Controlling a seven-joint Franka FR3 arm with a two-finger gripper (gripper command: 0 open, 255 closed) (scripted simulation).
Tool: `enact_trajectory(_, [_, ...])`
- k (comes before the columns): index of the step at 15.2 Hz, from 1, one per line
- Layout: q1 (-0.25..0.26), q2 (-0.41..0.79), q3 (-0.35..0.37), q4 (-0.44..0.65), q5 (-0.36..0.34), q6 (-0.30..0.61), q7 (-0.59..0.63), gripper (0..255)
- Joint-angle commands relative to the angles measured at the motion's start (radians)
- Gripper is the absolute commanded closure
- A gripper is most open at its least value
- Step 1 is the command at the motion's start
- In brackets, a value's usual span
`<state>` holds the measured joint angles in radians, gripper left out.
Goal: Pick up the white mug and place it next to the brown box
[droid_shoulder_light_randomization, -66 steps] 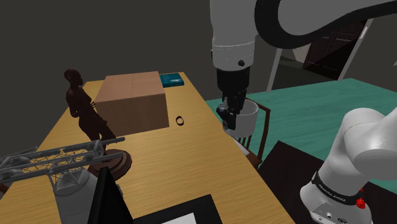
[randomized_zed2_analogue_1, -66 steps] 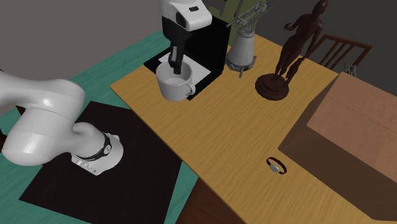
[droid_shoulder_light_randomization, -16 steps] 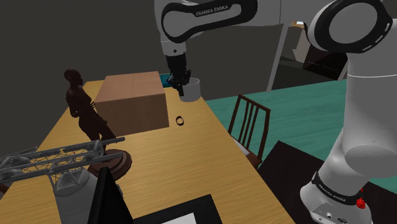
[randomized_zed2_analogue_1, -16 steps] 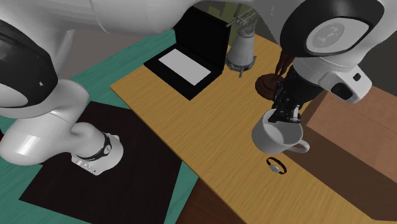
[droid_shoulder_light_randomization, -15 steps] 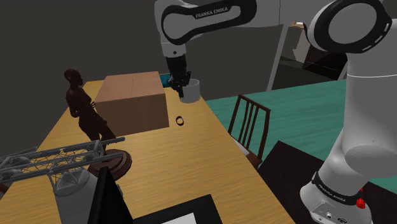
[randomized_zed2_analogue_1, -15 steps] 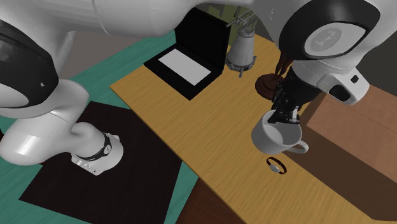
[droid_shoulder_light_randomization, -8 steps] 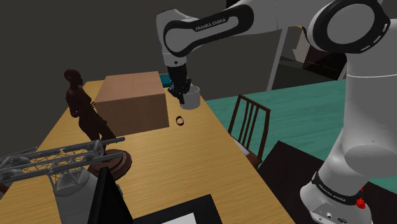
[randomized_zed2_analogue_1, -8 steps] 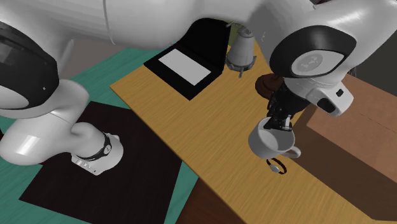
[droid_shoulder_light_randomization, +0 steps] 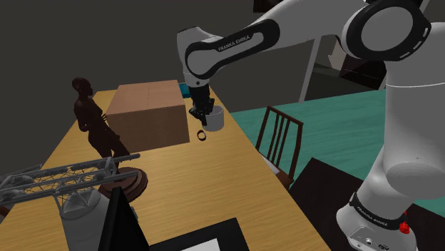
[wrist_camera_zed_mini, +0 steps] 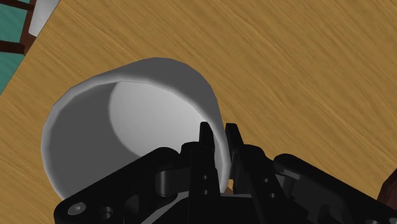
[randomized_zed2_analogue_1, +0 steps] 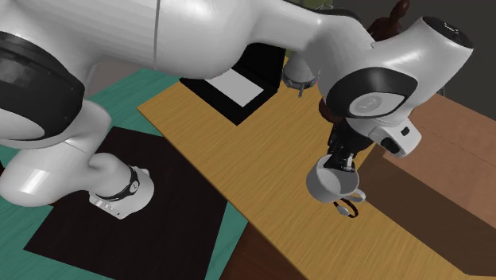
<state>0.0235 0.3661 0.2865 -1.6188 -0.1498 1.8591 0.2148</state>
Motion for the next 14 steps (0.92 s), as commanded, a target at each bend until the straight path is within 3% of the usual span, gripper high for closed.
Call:
enact_trajectory(1, [-0.001, 0.007, -0.002, -0.019, -0.003, 0.026, 0.001, 255])
enact_trajectory(14, [0.003, 0.072, -0.012, -0.102, -0.028, 0.172, 0.022, 255])
